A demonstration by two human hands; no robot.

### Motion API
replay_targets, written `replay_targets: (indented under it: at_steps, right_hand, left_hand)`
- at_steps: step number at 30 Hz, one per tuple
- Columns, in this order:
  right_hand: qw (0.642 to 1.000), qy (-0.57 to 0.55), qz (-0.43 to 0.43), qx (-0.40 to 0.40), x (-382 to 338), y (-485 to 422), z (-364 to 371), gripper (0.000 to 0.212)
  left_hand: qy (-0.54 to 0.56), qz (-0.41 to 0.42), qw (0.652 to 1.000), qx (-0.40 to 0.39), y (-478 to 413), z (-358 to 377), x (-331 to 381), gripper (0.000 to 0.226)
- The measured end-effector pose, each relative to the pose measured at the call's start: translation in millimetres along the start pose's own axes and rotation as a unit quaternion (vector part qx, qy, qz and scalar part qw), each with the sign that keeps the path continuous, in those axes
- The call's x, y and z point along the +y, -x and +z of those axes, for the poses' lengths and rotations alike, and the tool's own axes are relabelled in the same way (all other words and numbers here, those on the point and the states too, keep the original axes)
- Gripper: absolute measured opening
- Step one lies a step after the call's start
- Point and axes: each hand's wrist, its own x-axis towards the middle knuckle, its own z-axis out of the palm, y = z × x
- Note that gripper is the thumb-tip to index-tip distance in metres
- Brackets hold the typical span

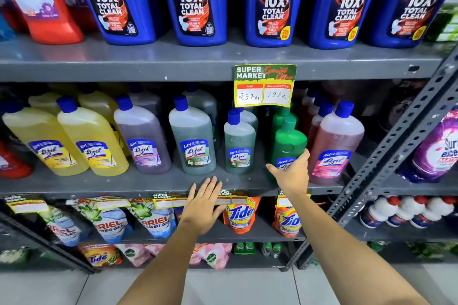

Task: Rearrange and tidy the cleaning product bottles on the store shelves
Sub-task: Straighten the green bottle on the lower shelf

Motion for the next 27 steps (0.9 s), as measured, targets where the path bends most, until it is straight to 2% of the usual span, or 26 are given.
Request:
replay_targets:
  at_steps: [7, 13, 27]
  right_hand:
    - [0.998, 0.017, -0.023, -0.06, 10, -16, -10, 0.096]
    - [0.999, 0.025, -0.029, -0.035, 9, -13, -5, 0.099]
    - [0.998, 0.029, -0.033, -0.052, 12, -10, -9, 0.11]
  left_hand:
    - [0.0, -0.01, 1.0, -0.004, 0, 1, 1, 0.066]
    - [0.0, -0.013, 1.0, -0.007, 1, 1, 1, 0.066]
    - [-0.006, -0.003, 1.0, -0.014, 3, -5, 1, 0.065]
